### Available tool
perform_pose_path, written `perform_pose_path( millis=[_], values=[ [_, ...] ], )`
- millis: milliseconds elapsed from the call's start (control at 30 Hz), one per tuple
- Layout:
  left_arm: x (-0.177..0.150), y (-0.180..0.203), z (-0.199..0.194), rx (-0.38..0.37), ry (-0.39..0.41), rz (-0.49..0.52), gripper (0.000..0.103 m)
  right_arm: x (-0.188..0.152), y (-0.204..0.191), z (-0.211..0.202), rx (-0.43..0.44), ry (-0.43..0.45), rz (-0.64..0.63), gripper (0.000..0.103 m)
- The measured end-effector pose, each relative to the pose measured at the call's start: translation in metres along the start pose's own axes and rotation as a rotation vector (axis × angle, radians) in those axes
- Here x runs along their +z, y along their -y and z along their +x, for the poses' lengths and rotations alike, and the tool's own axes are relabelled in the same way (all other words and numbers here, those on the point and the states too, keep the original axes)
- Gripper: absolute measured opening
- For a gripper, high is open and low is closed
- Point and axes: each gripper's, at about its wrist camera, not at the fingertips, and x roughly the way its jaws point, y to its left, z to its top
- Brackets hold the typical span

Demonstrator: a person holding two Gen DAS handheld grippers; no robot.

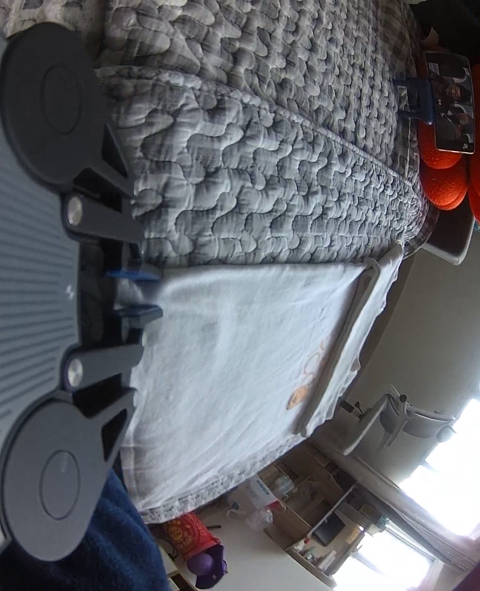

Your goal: Fold clothes

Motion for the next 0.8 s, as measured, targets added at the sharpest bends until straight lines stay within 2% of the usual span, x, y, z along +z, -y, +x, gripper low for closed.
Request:
perform_pose_path(
  millis=[67,100,133,233,367,567,667,800],
  values=[
    [0.001,0.003,0.001,0.012,-0.002,0.013,0.007,0.001,0.003,-0.001,0.018,0.012,0.027,0.025],
    [0.001,0.003,0.000,0.015,-0.004,0.007,0.007,0.001,0.003,-0.001,0.015,0.018,0.030,0.014],
    [0.002,0.003,-0.001,0.019,-0.006,0.002,0.006,0.001,0.002,-0.001,0.008,0.020,0.026,0.013],
    [0.004,0.003,-0.004,0.028,-0.010,-0.022,0.005,0.002,-0.006,-0.003,-0.016,0.030,0.001,0.012],
    [0.014,0.006,-0.015,0.014,-0.015,-0.114,0.005,0.022,-0.023,-0.008,-0.004,0.086,-0.022,0.012],
    [0.055,0.016,-0.023,-0.009,0.023,-0.215,0.005,0.059,-0.048,-0.013,0.015,0.172,-0.052,0.012],
    [0.078,0.016,-0.014,0.021,0.049,-0.242,0.005,0.088,-0.046,0.008,-0.017,0.184,-0.037,0.009],
    [0.108,0.008,0.011,0.072,0.063,-0.287,0.005,0.124,-0.029,0.045,-0.047,0.182,0.086,0.009]
  ],
)
